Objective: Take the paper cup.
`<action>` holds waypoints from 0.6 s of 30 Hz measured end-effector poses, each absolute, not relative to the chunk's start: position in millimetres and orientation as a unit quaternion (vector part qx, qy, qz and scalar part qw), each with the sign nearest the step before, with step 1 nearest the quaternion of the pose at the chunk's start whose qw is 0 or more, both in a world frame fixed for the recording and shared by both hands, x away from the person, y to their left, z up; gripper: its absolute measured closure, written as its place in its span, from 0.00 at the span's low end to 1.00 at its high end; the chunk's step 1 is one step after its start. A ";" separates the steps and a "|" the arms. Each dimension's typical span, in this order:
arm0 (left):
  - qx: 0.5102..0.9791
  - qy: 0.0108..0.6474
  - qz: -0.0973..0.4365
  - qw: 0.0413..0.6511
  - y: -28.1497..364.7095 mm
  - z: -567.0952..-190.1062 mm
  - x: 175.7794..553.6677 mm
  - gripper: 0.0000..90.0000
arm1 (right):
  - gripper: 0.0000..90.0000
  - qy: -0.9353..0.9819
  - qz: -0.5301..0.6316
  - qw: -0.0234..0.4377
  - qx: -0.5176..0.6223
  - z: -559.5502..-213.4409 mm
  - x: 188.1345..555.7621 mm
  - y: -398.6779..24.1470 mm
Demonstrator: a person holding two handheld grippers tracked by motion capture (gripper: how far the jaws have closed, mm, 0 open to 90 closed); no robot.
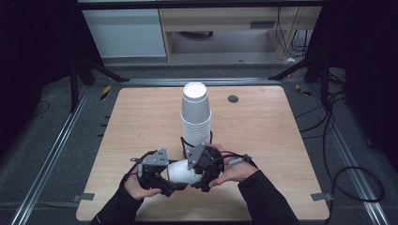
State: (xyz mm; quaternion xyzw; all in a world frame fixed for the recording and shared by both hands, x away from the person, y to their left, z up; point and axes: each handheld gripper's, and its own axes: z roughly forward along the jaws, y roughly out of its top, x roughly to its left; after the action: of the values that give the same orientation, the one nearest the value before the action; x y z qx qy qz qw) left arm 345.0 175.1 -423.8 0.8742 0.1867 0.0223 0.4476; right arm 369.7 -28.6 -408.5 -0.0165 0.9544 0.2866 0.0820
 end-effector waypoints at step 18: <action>0.876 0.183 0.010 0.446 175.7 -425.1 345.7 0.22 | 0.07 0.956 0.286 0.070 -0.013 -411.8 370.4 -28.2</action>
State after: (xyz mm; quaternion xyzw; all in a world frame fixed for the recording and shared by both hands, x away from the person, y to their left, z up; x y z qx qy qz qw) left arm 345.7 175.7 -425.1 0.8762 0.1831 0.0105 0.4457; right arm 370.4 -28.2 -411.8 -0.0127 0.9556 0.2861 0.0701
